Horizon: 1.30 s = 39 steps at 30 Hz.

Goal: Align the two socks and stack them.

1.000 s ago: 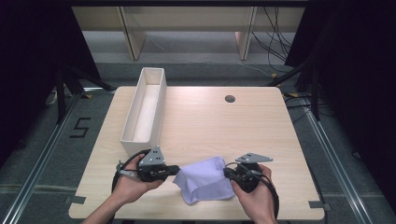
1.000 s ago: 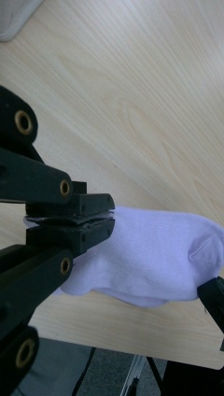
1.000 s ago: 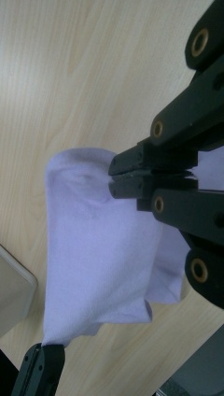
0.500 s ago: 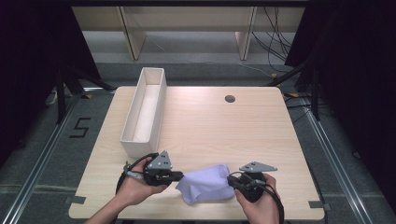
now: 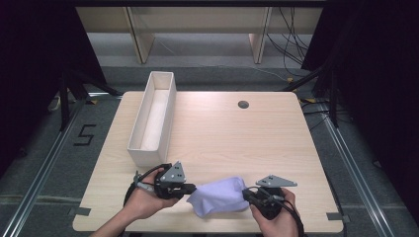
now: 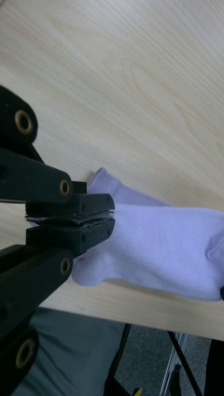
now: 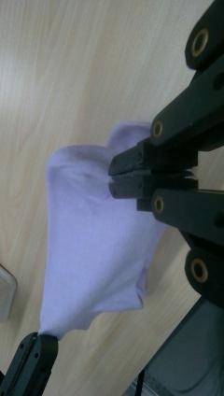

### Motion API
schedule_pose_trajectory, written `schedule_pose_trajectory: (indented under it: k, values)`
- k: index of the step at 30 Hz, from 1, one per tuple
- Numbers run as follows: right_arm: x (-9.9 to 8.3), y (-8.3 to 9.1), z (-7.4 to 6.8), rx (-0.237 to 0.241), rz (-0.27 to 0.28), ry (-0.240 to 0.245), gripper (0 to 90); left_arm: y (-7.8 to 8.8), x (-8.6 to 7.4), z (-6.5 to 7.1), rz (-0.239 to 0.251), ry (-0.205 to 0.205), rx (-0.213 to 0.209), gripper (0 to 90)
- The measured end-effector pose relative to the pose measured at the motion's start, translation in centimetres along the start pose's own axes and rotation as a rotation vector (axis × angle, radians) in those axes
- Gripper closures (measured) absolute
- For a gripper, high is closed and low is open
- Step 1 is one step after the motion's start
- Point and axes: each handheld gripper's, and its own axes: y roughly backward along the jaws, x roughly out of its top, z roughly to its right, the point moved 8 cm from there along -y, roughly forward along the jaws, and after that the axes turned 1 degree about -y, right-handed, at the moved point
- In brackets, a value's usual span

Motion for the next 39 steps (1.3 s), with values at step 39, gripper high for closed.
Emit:
schedule_pose_trajectory:
  k: [39]
  values:
    - [-3.6, -2.2, 1.2, -0.117, -0.153, 0.011, 77.0, -5.7, -2.1, -0.8, -0.149, -0.088, 0.029, 66.7]
